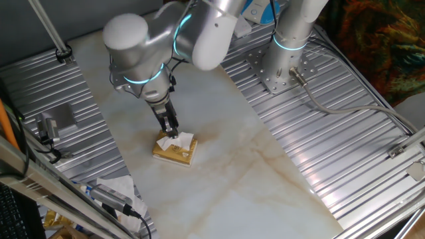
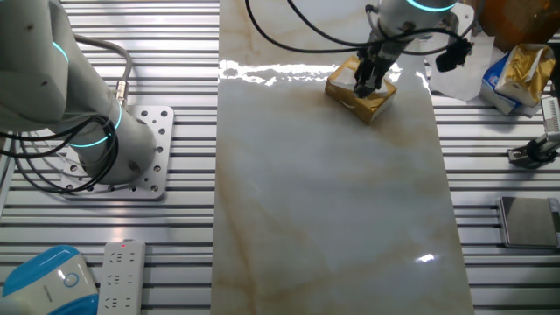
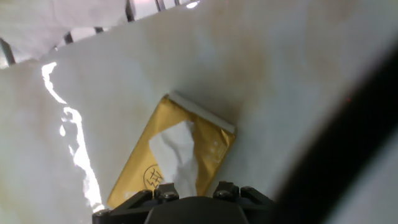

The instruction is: Pull out a napkin

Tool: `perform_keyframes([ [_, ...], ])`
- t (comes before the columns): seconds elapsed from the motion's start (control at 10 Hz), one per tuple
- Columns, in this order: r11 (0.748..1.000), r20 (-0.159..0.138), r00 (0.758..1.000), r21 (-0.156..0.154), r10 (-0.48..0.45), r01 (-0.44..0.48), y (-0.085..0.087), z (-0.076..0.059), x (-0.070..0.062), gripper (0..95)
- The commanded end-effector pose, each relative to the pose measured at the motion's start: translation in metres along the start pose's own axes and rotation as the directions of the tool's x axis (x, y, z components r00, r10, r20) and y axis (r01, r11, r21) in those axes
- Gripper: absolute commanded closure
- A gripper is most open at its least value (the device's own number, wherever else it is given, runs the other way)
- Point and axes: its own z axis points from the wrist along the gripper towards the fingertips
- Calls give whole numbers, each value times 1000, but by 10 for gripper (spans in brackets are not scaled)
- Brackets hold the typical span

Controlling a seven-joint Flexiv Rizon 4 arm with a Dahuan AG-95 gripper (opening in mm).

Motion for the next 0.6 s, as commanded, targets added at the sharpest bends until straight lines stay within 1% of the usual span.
perform_keyframes([
  [0.1, 1000, 6, 1000, -28, -2, 3, 6, -7, -4, 570],
  [0.4, 999, -11, 1000, -39, -4, 4, 27, -18, -25, 570],
  [0.5, 999, -13, 1000, -38, -4, 4, 28, -18, -26, 570],
  [0.6, 999, -11, 1000, -38, -4, 4, 28, -15, -28, 570],
])
